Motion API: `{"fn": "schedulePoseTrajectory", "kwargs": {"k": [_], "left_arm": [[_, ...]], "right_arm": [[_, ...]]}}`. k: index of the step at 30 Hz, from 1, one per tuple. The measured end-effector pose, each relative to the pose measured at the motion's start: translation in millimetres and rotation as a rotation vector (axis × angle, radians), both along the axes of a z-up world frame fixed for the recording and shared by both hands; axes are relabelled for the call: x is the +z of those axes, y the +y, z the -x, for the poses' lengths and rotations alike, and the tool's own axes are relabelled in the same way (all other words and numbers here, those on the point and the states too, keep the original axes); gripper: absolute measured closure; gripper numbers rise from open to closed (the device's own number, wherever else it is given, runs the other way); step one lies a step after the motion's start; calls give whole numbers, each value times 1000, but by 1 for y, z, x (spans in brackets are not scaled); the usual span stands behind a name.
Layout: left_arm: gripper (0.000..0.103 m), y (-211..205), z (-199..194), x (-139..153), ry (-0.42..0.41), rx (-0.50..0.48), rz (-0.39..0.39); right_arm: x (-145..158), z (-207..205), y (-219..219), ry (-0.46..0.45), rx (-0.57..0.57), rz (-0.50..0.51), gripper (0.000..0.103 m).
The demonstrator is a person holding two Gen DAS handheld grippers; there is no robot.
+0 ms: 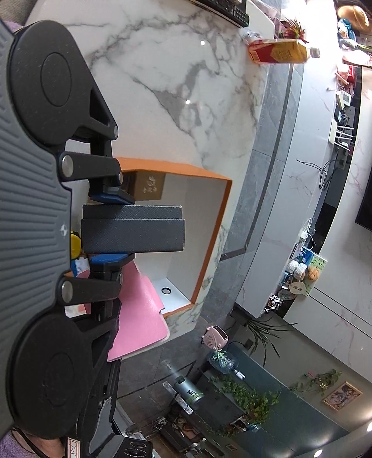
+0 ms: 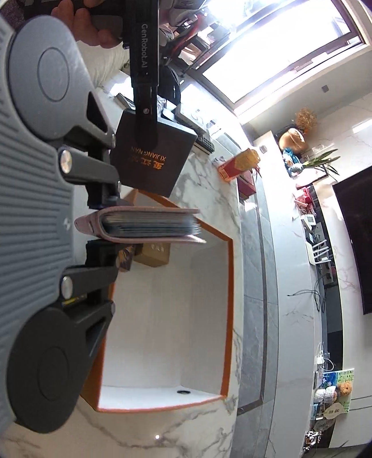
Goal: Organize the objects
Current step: 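Carry the gray box and pink card holder over the orange box with both grippers, then lower the gray box into the orange box and open the left gripper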
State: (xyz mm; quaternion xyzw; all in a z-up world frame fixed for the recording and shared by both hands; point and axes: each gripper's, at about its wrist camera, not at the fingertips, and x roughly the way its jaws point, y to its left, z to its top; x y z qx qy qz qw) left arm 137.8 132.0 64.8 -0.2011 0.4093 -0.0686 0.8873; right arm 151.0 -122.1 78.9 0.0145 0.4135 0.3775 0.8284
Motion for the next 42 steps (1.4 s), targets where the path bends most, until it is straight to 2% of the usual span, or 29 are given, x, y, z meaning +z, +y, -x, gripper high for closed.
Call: {"fn": "schedulePoseTrajectory", "kwargs": {"k": [3, 7, 12, 16, 23, 33, 36, 37, 39, 41, 42], "left_arm": [[65, -7, -37, -8, 9, -7, -21], [65, -13, -83, -32, 37, -11, -29], [65, -13, -136, -68, 90, 1, -22], [65, -24, -162, -89, 128, -19, -68], [65, -35, -180, -115, 184, -42, -118], [63, -39, -192, -131, 226, -84, -117], [47, -44, -186, -119, 184, -104, -195], [47, -45, -184, -114, 174, -109, -217], [50, -47, -182, -108, 184, -126, -264], [58, -53, -180, -105, 181, -138, -341], [66, -54, -179, -104, 182, -137, -378]], "right_arm": [[-2, -27, -3, -5, -55, 26, 84], [-17, -64, -5, 33, -102, 46, 84], [-42, -105, 9, 83, -108, 87, 84], [-61, -138, 23, 126, -111, 104, 84], [-86, -172, 35, 182, -131, 112, 84], [-99, -179, 42, 204, -145, 133, 84], [-98, -178, 42, 201, -145, 137, 84], [-98, -178, 43, 199, -145, 136, 84], [-97, -179, 43, 198, -144, 130, 84], [-96, -179, 44, 195, -143, 122, 84], [-95, -179, 45, 192, -141, 114, 84]]}}
